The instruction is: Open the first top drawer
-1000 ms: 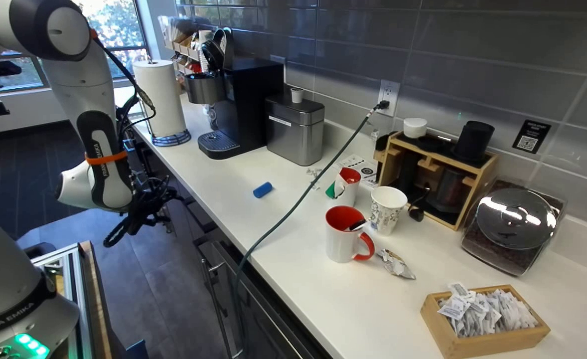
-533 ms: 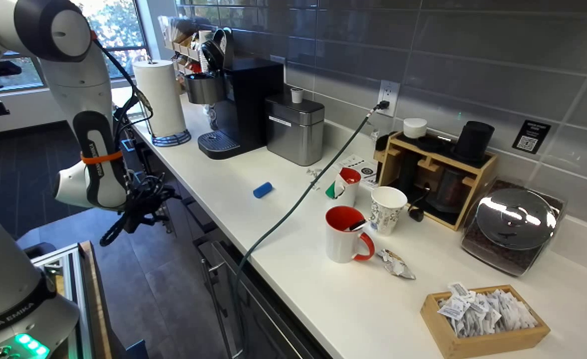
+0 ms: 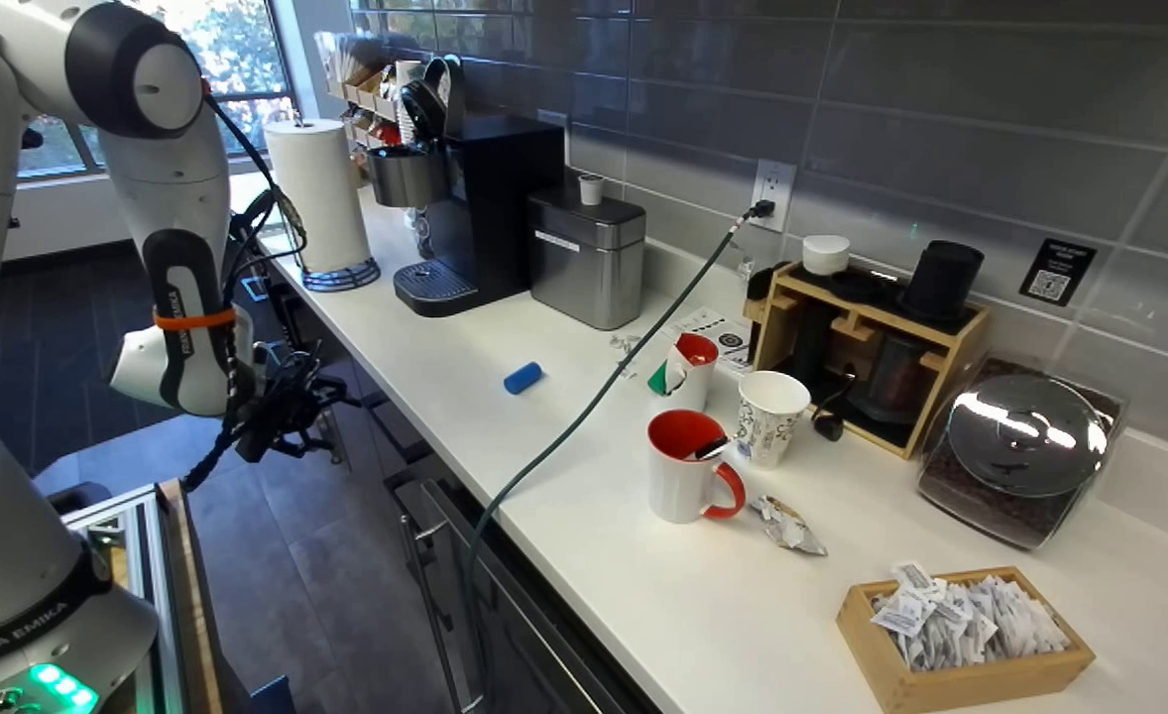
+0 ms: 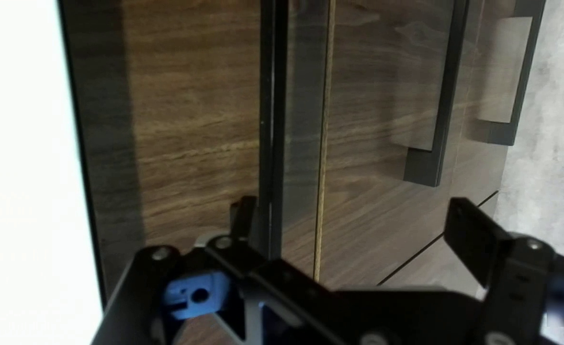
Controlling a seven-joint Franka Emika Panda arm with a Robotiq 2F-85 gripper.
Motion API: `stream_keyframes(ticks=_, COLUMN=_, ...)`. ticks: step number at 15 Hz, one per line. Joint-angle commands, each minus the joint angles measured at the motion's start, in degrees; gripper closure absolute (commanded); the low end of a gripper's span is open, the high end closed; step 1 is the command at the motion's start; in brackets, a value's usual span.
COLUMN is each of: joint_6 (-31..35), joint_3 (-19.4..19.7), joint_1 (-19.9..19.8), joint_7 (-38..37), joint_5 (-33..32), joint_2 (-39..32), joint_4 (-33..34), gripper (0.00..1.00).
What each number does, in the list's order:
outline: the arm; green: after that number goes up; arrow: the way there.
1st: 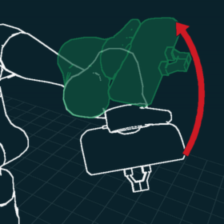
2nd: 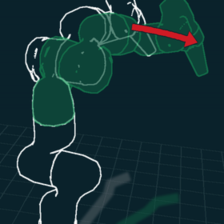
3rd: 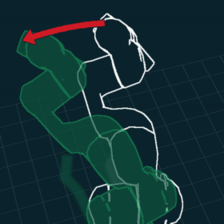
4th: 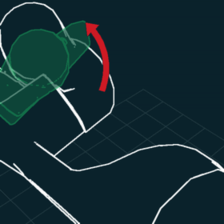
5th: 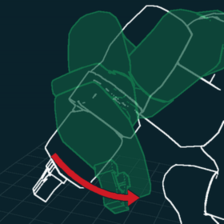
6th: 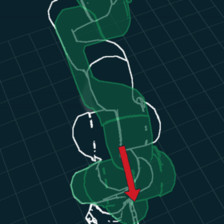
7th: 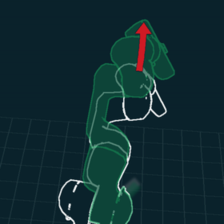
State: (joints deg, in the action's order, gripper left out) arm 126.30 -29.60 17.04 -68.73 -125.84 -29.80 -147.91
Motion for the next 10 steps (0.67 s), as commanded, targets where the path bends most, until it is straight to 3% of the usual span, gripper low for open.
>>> stream_keyframes(ticks=1, joint_6=-2.8, joint_3=0.9, joint_1=1.1, joint_7=3.0, joint_5=3.9, joint_2=-1.9, joint_4=2.2, gripper=0.0)
stream_keyframes(ticks=10, joint_6=-1.3, joint_3=1.8, joint_1=1.0, joint_7=10.1, joint_5=7.4, joint_2=-6.3, joint_4=6.5, gripper=0.0)
